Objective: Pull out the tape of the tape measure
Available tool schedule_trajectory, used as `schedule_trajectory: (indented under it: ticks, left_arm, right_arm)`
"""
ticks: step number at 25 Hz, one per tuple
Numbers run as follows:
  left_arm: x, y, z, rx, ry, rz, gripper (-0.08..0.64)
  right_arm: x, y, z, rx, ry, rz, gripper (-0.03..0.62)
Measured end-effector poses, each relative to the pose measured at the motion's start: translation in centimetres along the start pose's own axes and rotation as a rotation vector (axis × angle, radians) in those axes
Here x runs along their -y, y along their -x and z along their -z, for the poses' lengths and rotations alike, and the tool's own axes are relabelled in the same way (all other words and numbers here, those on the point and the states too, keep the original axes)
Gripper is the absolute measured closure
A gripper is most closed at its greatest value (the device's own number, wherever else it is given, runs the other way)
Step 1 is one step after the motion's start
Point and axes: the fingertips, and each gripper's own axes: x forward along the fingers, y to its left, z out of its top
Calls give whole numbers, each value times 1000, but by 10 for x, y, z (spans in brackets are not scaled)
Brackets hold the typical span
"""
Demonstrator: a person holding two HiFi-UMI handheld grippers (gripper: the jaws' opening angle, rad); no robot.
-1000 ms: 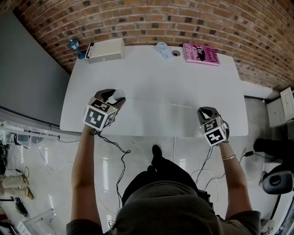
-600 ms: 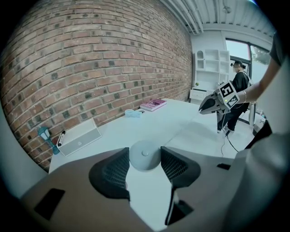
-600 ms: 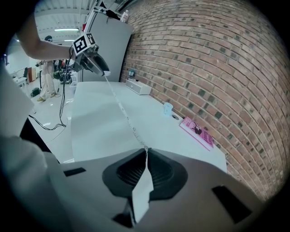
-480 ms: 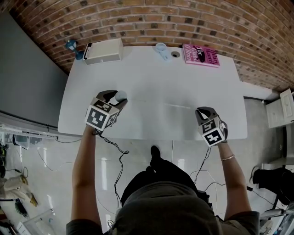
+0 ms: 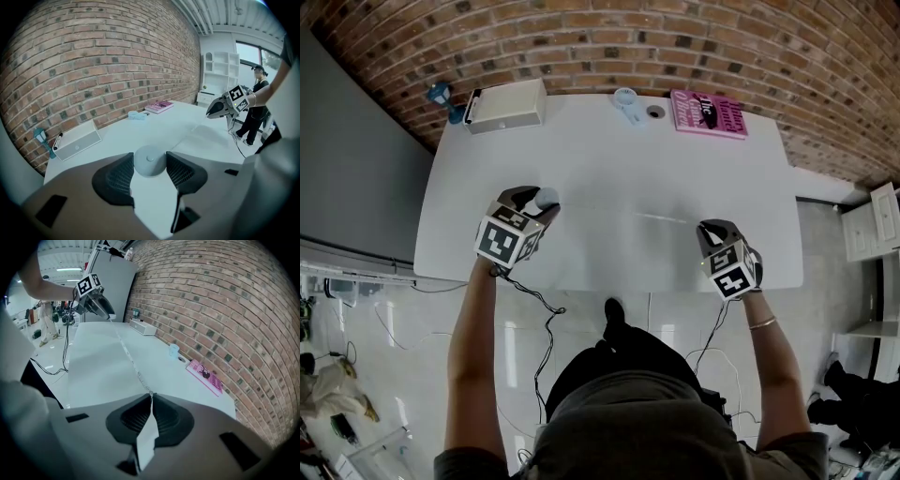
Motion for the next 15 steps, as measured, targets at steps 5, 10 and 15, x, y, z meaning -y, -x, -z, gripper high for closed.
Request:
schedule_trajectory:
  ticks: [5, 10, 15]
  left_arm:
    - [1, -9, -1, -6, 12, 0, 331]
    - [2, -16, 1, -20, 18, -4, 331]
    - [3, -20, 5, -33, 27, -7, 331]
  right_arm:
    - [7, -3, 1, -2, -6, -2, 572]
    - [7, -6, 4, -4, -13, -8, 572]
    - [8, -8, 6, 0, -22, -11, 572]
